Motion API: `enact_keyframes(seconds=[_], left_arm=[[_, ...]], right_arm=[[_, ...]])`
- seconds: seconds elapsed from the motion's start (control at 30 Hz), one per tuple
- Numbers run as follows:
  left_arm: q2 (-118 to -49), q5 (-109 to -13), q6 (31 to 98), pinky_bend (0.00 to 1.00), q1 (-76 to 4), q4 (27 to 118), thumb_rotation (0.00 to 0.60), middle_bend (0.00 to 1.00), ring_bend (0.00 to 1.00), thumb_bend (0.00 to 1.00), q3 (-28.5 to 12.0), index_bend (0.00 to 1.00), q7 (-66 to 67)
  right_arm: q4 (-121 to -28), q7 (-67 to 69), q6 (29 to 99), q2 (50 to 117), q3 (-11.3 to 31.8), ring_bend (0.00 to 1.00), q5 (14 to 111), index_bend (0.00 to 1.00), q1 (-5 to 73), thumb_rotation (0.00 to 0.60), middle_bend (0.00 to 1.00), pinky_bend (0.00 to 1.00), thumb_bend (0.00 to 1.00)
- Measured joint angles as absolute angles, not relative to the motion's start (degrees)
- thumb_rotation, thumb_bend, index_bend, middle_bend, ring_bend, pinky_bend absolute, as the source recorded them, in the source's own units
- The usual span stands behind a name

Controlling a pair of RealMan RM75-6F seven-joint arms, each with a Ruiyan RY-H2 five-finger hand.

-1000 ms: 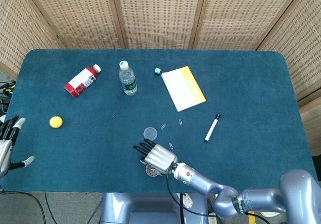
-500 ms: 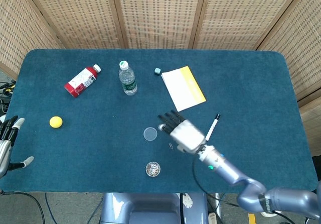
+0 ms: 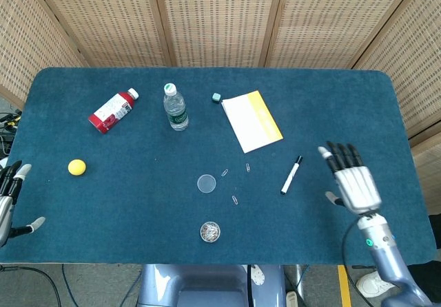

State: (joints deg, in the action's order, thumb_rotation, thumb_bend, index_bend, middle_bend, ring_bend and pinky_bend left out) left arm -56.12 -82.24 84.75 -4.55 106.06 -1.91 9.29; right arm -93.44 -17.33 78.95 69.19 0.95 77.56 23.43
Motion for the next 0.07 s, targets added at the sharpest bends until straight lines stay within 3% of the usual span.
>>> enact_keyframes(seconds=[0.07], left_arm=[[-56.09,-82.45,84.89,0.00,-4.43,106.14,0.600,0.00,0.00,0.00,-1.80,0.00,9.42]], right_arm=[[-93.65,-15.82,79.88,68.41,0.53,0.00,77.56,0.00,21.94,0.600,0.00,0.00,0.00]])
